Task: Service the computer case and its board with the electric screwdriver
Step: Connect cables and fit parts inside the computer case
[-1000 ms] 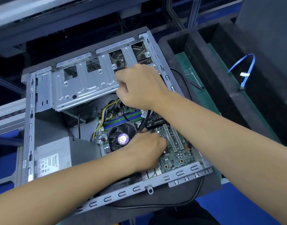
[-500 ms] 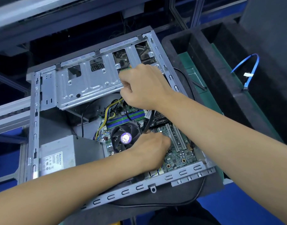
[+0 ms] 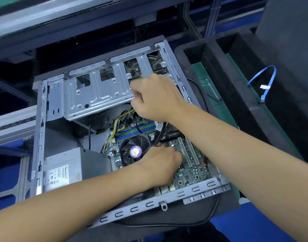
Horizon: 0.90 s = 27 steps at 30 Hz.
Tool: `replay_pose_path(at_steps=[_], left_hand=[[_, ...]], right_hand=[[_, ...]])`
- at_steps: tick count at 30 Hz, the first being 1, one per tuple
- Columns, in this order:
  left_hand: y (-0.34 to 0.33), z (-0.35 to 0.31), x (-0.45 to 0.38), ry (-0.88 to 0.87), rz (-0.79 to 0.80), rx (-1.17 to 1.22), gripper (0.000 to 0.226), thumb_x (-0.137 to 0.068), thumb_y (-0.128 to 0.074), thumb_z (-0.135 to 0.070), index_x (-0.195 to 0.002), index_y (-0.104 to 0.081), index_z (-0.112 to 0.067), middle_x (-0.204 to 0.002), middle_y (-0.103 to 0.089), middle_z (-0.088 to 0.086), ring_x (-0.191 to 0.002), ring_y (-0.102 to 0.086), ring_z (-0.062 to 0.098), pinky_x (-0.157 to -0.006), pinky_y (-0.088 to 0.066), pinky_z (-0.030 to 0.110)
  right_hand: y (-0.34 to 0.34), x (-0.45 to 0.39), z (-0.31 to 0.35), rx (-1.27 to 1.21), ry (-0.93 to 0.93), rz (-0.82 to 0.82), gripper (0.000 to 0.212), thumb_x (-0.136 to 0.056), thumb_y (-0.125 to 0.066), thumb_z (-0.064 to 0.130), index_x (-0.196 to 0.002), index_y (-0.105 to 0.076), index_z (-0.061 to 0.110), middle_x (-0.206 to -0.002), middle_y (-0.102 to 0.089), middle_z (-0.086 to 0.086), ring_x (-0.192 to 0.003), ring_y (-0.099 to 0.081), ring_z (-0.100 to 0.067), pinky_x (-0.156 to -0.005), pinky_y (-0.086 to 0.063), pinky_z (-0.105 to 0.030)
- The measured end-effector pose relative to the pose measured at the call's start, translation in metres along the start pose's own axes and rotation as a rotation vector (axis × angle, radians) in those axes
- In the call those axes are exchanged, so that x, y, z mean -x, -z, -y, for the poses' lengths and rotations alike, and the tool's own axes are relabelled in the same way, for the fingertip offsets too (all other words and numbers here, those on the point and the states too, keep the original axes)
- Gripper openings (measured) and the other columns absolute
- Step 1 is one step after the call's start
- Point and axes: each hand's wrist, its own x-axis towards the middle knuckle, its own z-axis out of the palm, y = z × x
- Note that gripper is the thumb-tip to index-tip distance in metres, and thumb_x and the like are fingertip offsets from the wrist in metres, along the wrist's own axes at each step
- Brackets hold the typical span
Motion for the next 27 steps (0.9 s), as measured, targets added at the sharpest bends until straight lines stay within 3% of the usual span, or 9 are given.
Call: replay_pose_path(at_steps=[6,11,14,18,21,25,27], left_hand=[[-0.0019,0.0007,-0.0001,-0.023,0.011,-0.020,0.039,-0.071,-0.054,0.002,-0.059,-0.021,-0.016,-0.059,-0.028,0.002,-0.058,-0.038,0.026,-0.056,-0.039,0.035],[-0.0045,0.0055,0.0009,-0.049,0.007,-0.041,0.052,-0.088,-0.063,-0.023,-0.059,-0.020,-0.017,-0.057,-0.027,0.000,-0.059,-0.041,0.026,-0.056,-0.038,0.034],[-0.0057,0.0030,-0.0001,-0.057,0.010,-0.075,0.037,-0.087,-0.057,-0.010,-0.065,-0.026,-0.014,-0.059,-0.030,0.002,-0.070,-0.058,0.033,-0.059,-0.046,0.038],[-0.0032,0.0006,0.0001,-0.100,0.034,-0.087,0.024,-0.081,-0.050,0.000,-0.073,-0.031,-0.013,-0.072,-0.052,0.013,-0.076,-0.060,0.035,-0.069,-0.052,0.044],[0.0005,-0.0014,-0.0001,-0.153,0.040,-0.117,0.022,-0.077,-0.048,0.004,-0.074,-0.034,-0.013,-0.080,-0.059,0.017,-0.076,-0.061,0.036,-0.067,-0.051,0.043],[0.0004,0.0010,0.0012,-0.174,0.004,-0.125,0.026,-0.076,-0.048,0.003,-0.069,-0.030,-0.015,-0.073,-0.052,0.013,-0.072,-0.057,0.035,-0.059,-0.039,0.037],[-0.0004,0.0027,0.0026,-0.175,-0.014,-0.118,0.028,-0.075,-0.047,0.003,-0.069,-0.028,-0.016,-0.069,-0.044,0.009,-0.071,-0.056,0.034,-0.061,-0.041,0.038]], right_hand=[[0.0007,-0.0008,0.0007,-0.001,0.001,0.017,0.009,-0.079,-0.052,0.015,-0.072,-0.047,0.013,-0.054,-0.036,0.004,-0.055,-0.039,-0.025,-0.056,-0.036,-0.029],[0.0005,-0.0018,0.0007,0.006,-0.005,0.023,0.010,-0.080,-0.052,0.015,-0.071,-0.047,0.013,-0.054,-0.036,0.003,-0.056,-0.038,-0.024,-0.056,-0.035,-0.029],[0.0008,-0.0018,0.0011,0.011,-0.006,0.021,0.009,-0.080,-0.052,0.015,-0.072,-0.049,0.013,-0.055,-0.037,0.002,-0.056,-0.037,-0.025,-0.054,-0.032,-0.029],[0.0008,-0.0019,0.0013,0.011,-0.007,0.022,0.008,-0.080,-0.052,0.015,-0.072,-0.050,0.012,-0.054,-0.035,0.003,-0.055,-0.037,-0.025,-0.055,-0.034,-0.030],[0.0014,-0.0019,0.0016,0.008,-0.009,0.017,0.009,-0.079,-0.052,0.015,-0.072,-0.050,0.012,-0.053,-0.034,0.003,-0.055,-0.036,-0.025,-0.055,-0.036,-0.030],[0.0016,-0.0017,0.0022,0.010,-0.014,0.008,0.011,-0.079,-0.052,0.015,-0.073,-0.055,0.007,-0.055,-0.038,0.000,-0.055,-0.035,-0.024,-0.055,-0.035,-0.030],[0.0015,-0.0015,0.0020,0.011,-0.020,0.000,0.013,-0.080,-0.052,0.015,-0.076,-0.059,0.005,-0.057,-0.040,-0.001,-0.056,-0.035,-0.024,-0.056,-0.037,-0.031]])
